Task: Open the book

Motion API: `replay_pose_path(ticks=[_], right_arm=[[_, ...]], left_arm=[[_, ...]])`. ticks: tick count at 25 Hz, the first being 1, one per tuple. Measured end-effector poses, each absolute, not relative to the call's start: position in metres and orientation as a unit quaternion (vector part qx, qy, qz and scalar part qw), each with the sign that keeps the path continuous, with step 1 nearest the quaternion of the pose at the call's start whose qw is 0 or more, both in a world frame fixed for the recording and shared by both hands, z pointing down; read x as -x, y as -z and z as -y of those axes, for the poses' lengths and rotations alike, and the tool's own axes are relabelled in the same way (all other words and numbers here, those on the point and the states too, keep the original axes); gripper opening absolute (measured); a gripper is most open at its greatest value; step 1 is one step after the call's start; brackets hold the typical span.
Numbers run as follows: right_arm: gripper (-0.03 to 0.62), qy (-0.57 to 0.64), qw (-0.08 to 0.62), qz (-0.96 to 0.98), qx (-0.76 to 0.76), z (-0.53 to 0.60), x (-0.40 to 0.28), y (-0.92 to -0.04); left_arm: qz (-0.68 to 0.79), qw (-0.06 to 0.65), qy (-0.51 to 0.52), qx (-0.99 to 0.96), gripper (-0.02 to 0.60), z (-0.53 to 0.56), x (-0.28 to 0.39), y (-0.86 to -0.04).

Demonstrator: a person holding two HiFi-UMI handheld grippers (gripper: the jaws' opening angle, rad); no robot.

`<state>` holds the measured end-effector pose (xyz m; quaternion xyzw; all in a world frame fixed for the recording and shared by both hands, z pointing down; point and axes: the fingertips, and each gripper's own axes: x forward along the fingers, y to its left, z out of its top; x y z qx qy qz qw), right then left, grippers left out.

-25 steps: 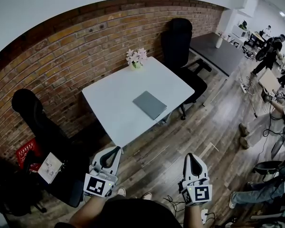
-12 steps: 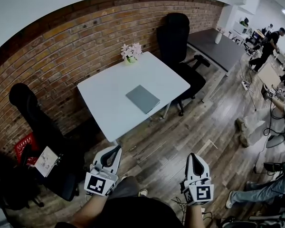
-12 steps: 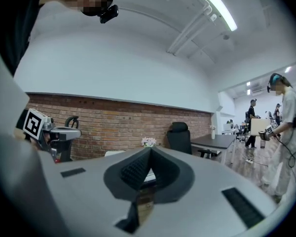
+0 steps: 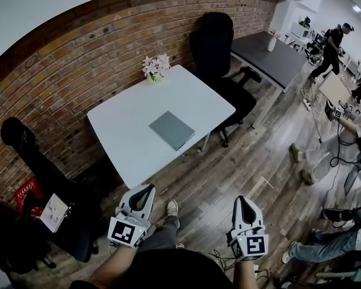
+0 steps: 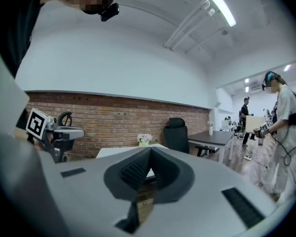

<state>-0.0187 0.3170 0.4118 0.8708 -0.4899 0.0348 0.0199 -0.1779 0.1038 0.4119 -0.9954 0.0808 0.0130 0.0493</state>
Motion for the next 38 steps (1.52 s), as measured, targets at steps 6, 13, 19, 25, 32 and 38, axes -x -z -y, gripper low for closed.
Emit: replay_pose_path(ticks=[6,13,19,25,32,38], right_arm=[[0.011,-0.044,0.028,0.496,-0.867,-0.266,-0.041,-0.413],[0.011,-0.029,0.031,0.511,-0.858,-0.176,-0.095,-0.397],[0.011,-0.017,0.049,0.512,-0.858,-0.118,-0.134,-0.381],[0.011,-0.022,0.057,0.524,-0.849,-0.081,-0.150,-0.382],[0.011,-0.017,0.058,0.535,-0.842,-0.061,-0.174,-0.374],[0.011,-0.001,0.052,0.558,-0.828,-0.045,-0.208,-0.352]], left_arm=[[-0.091,0.038,-0.014,0.995,0.025,-0.049,0.123,-0.415],[-0.103,0.023,-0.008,0.994,0.026,0.033,0.063,-0.420],[-0.115,-0.012,-0.008,0.993,0.025,0.083,0.029,-0.432],[-0.126,-0.030,0.005,0.992,0.025,0.111,0.022,-0.448],[-0.131,-0.015,-0.003,0.991,0.025,0.118,0.004,-0.434],[-0.169,-0.005,-0.012,0.986,0.026,0.124,-0.018,-0.423]])
